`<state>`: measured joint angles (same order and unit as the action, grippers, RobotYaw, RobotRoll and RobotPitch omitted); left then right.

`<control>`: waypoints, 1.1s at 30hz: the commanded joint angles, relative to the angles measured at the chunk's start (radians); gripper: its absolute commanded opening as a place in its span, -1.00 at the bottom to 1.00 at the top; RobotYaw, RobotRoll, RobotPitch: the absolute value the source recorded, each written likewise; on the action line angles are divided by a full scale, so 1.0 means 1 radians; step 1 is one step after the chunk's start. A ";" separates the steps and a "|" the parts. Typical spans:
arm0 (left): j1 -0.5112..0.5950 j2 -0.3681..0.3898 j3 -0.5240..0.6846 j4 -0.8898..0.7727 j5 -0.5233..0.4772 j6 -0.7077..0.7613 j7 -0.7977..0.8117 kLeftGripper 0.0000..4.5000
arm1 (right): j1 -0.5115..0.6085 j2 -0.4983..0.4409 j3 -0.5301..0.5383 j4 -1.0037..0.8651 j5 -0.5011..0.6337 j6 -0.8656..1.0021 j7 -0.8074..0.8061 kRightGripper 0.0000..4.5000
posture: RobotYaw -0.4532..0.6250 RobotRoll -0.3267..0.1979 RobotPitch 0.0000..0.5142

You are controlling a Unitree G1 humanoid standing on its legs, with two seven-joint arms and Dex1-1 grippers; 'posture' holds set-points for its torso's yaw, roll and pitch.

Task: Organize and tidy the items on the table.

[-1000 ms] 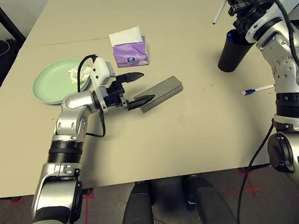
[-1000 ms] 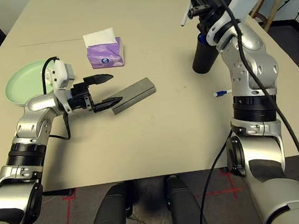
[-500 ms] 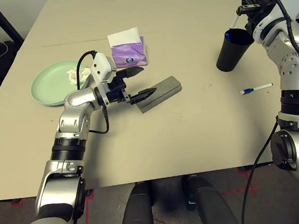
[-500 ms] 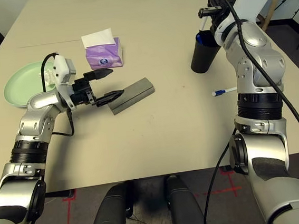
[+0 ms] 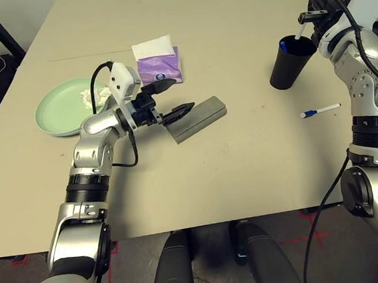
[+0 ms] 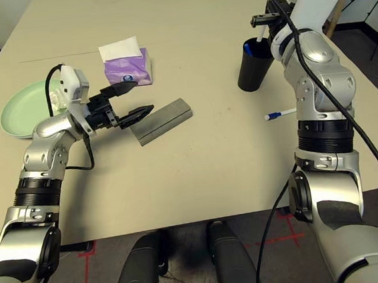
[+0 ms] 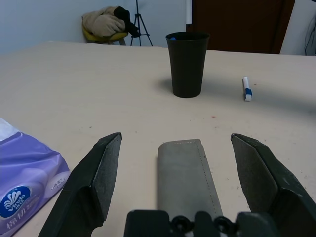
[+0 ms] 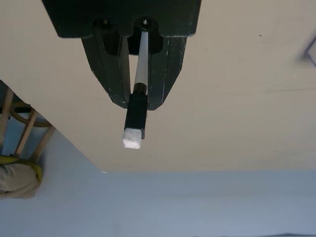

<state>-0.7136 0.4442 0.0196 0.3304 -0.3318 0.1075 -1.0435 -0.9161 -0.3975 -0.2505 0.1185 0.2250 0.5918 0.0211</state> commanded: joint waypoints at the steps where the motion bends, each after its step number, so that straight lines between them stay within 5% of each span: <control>1: 0.001 -0.002 -0.001 -0.010 -0.010 -0.003 -0.013 1.00 | 0.022 0.001 0.005 0.006 -0.018 0.005 -0.003 -0.70 | -0.02 0.25 -0.43; 11: 0.008 0.001 0.000 -0.022 -0.011 0.006 -0.014 1.00 | 0.033 -0.003 0.004 0.009 -0.025 0.007 0.015 0.97 | -0.01 0.25 -0.43; 21: 0.015 -0.001 -0.002 -0.036 -0.014 0.010 -0.012 1.00 | 0.014 -0.026 0.007 0.035 -0.020 -0.025 0.087 0.99 | -0.01 0.25 -0.41; 30: 0.013 -0.007 -0.007 -0.038 -0.019 0.014 -0.018 1.00 | 0.126 -0.189 0.101 0.102 0.175 -0.145 0.823 0.99 | 0.00 0.25 -0.34; 33: 0.026 -0.011 -0.008 -0.056 -0.021 0.017 -0.015 1.00 | 0.135 -0.280 0.167 0.187 0.144 -0.199 1.019 0.99 | 0.02 0.25 -0.29</control>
<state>-0.7091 0.4373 0.0198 0.3044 -0.3401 0.1179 -1.0506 -0.7949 -0.6374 -0.1096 0.2718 0.3808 0.4326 0.9375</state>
